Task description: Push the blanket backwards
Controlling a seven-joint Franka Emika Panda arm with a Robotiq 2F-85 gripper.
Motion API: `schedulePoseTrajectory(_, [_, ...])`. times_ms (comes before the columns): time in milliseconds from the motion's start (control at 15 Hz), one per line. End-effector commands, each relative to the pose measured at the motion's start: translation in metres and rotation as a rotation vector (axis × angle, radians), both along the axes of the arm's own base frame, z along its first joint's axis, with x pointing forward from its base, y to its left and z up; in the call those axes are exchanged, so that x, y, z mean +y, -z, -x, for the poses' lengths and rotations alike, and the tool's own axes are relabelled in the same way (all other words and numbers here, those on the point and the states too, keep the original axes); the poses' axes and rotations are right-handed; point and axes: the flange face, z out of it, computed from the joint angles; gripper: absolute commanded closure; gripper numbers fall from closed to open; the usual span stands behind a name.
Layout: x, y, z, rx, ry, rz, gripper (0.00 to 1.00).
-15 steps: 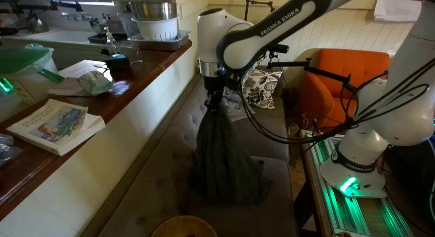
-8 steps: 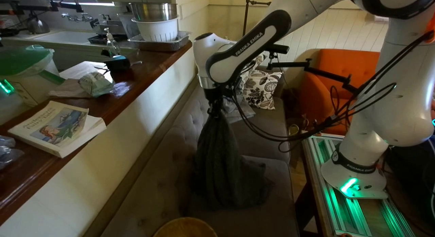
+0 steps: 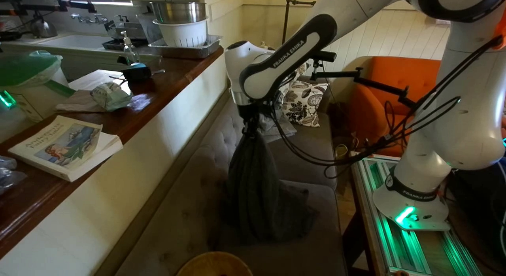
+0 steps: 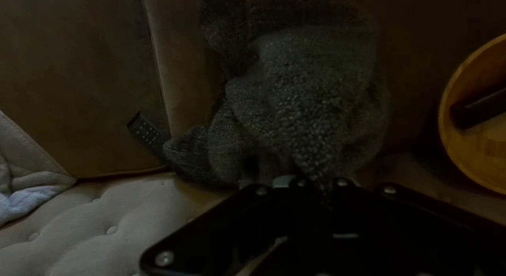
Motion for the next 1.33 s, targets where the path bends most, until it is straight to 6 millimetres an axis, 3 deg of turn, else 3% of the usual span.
schedulePoseTrajectory(0, [-0.037,0.058,0.006,0.050,-0.052,-0.077,0.99])
schedulePoseTrajectory(267, [-0.075,0.149,0.016,0.167,-0.074,-0.231,0.99])
schedulePoseTrajectory(467, [-0.081,0.209,0.013,0.260,-0.022,-0.185,0.99])
schedulePoseTrajectory(600, [-0.074,0.237,0.002,0.302,0.018,-0.143,0.99])
schedulePoseTrajectory(733, [-0.068,0.259,-0.004,0.371,0.065,-0.106,0.99])
schedulePoseTrajectory(800, [-0.070,0.244,0.011,0.312,0.034,-0.152,0.95])
schedulePoseTrajectory(1067, [-0.063,0.263,-0.001,0.354,0.058,-0.126,0.95])
schedulePoseTrajectory(1200, [-0.067,0.266,0.003,0.342,0.033,-0.128,0.99])
schedulePoseTrajectory(1267, [-0.071,0.278,0.006,0.352,0.000,-0.140,0.99])
